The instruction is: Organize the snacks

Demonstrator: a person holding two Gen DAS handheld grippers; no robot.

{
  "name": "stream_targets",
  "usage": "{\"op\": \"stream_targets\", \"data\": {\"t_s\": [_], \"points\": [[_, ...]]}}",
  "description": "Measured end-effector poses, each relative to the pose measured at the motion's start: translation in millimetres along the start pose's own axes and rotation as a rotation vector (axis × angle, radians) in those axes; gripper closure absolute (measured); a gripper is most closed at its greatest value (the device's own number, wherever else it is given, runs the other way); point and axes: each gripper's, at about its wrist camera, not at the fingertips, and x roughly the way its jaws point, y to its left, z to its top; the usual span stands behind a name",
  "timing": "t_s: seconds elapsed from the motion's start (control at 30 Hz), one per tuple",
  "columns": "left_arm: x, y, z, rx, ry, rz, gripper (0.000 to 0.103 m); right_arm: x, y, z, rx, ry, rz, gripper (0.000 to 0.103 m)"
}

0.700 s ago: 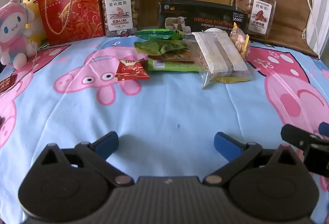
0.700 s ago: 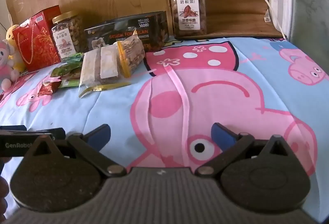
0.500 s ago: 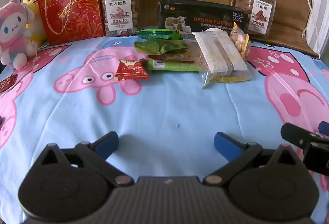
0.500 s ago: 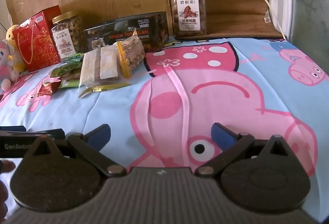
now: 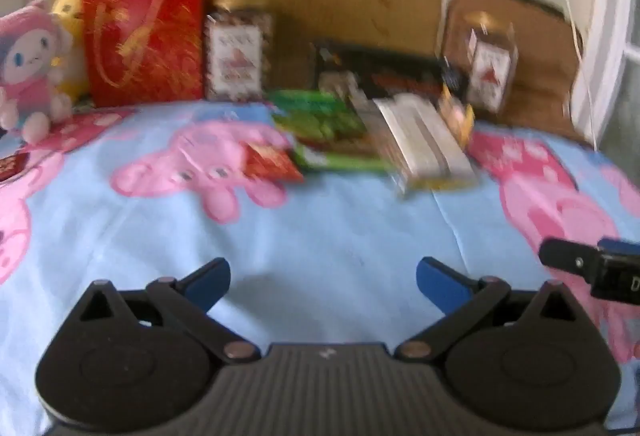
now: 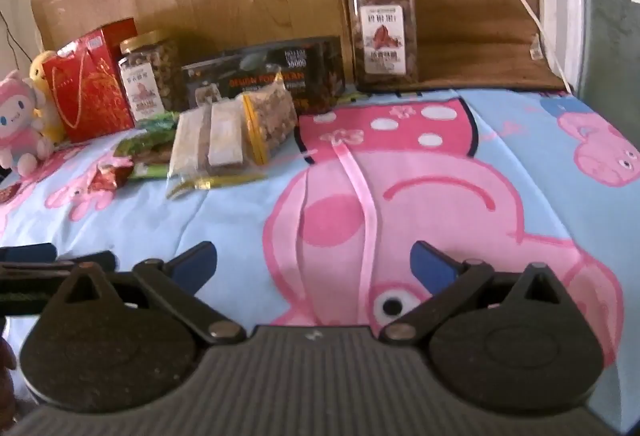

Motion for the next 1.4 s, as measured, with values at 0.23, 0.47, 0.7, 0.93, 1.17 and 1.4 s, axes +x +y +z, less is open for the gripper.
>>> {"op": "stream_targets", "data": {"t_s": [0.23, 0.47, 0.7, 0.93, 1.17, 1.4], "points": [[-3.8, 22.6, 44.5, -0.046, -0.071, -0.153, 0.023, 12.1, 2.0, 32.0, -0.047, -0.013, 0.163, 0.036], [52.5, 18.1, 84.7, -0.148, 0.020, -0.399, 0.056, 56.9, -2.9, 60.6, 0.045, 0.080, 0.369, 0.065], [105.1, 5.9, 87.5, -0.190, 0.148, -0.424, 0.056, 88.4, -9.3, 72.8, 0.031, 0.149, 0.429, 0.063], [118.4, 10.8, 76.5, -0.253, 0.177, -0.461, 0.062, 111.3, -17.0, 71.1, 0.130, 0.210, 0.500, 0.057], [79.5, 27.0, 62.9, -0.331, 0.169, -0.494, 0.071, 76.6, -11.3, 54.5, 0.204, 0.244, 0.585, 0.059], [54.2, 19.6, 129.6, -0.243, -0.003, -0.511, 0.071, 49.3, 1.8, 100.1, 0.158, 0.082, 0.596, 0.059]]}}
